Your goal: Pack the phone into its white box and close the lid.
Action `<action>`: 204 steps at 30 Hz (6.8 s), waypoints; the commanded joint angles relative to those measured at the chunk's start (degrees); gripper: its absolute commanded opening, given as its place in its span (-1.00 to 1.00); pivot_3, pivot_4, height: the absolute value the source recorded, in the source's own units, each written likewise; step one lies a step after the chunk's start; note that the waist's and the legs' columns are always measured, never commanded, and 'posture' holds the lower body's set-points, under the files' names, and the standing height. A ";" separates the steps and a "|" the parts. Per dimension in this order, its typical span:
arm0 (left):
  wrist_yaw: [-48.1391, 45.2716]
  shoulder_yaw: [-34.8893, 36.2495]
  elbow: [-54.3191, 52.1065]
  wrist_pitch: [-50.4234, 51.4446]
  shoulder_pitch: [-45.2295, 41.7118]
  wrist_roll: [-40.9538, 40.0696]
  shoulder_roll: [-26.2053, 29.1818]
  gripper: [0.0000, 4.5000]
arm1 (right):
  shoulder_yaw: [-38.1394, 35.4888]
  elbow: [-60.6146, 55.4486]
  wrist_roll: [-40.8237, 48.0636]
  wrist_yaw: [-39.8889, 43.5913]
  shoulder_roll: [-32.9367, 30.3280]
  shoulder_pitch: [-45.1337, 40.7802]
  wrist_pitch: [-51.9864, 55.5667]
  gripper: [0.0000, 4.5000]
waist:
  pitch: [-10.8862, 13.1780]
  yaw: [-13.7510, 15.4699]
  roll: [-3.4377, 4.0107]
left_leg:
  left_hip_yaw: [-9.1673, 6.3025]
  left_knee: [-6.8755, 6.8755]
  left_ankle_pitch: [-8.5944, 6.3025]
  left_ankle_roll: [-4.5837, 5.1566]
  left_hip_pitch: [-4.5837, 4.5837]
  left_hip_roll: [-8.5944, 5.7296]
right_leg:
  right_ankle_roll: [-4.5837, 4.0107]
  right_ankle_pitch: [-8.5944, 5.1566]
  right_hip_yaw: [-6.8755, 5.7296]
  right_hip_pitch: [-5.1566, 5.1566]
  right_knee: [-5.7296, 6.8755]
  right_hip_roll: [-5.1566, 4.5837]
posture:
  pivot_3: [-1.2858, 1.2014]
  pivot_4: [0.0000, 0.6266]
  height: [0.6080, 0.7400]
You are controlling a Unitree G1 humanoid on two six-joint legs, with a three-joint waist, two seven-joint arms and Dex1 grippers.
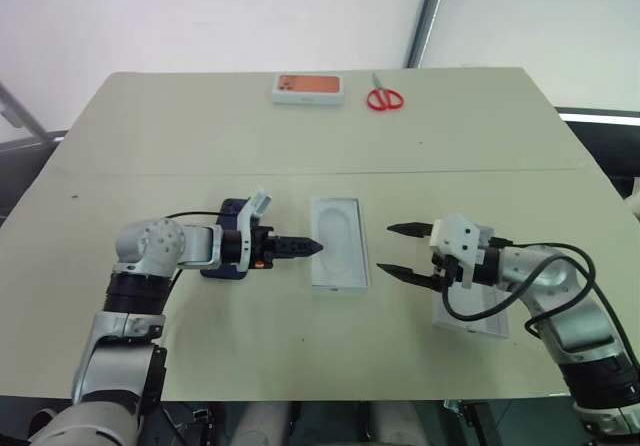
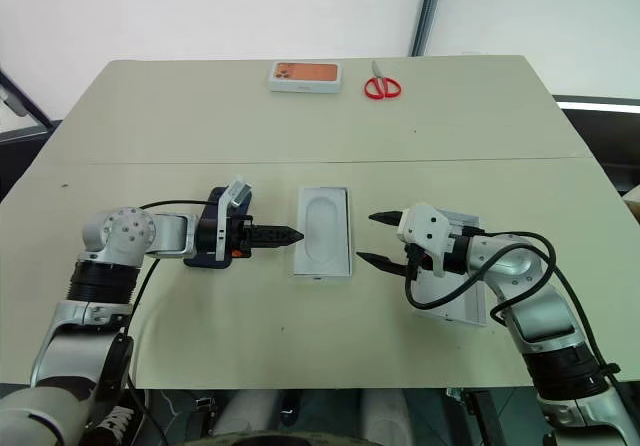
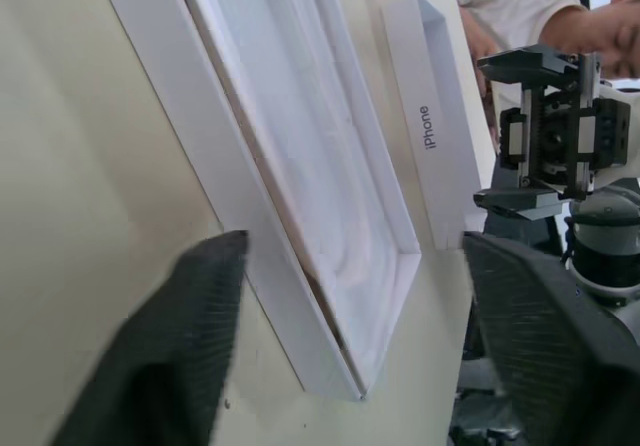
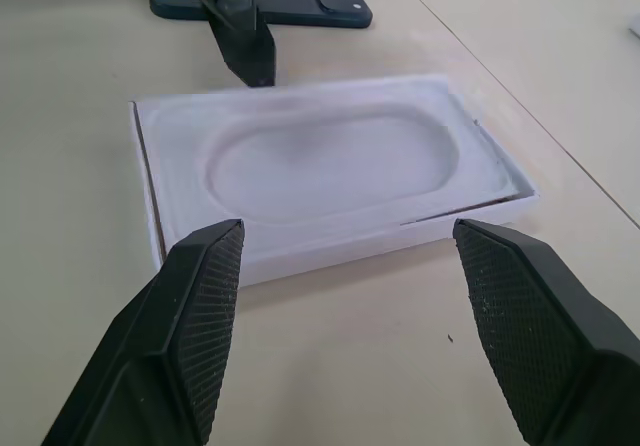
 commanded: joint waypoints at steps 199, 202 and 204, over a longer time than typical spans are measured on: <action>-6.64 19.52 1.57 1.10 7.39 10.55 5.83 0.58 | 30.43 34.20 -34.83 -12.25 37.38 -34.64 9.63 -0.98 | -0.76 -2.66 0.55 | -0.05 -0.51 0.13 -0.26 0.79 0.03 | -0.07 -0.07 0.23 -0.08 0.50 0.17 | 0.03 -0.52 1.00; -6.58 20.17 1.67 0.66 8.13 9.82 5.16 0.58 | 30.43 34.37 -34.84 -12.26 37.42 -34.72 9.46 -0.98 | -0.75 -2.69 0.54 | -0.05 -0.53 0.13 -0.26 0.79 0.03 | -0.07 -0.07 0.23 -0.08 0.49 0.16 | 0.03 -0.52 1.00; -6.09 20.25 2.37 -0.17 8.77 9.60 3.92 0.46 | 30.47 34.43 -34.87 -12.25 37.41 -34.77 9.37 -1.00 | -0.75 -2.72 0.53 | -0.05 -0.54 0.13 -0.26 0.79 0.03 | -0.07 -0.07 0.24 -0.08 0.48 0.16 | 0.03 -0.52 1.00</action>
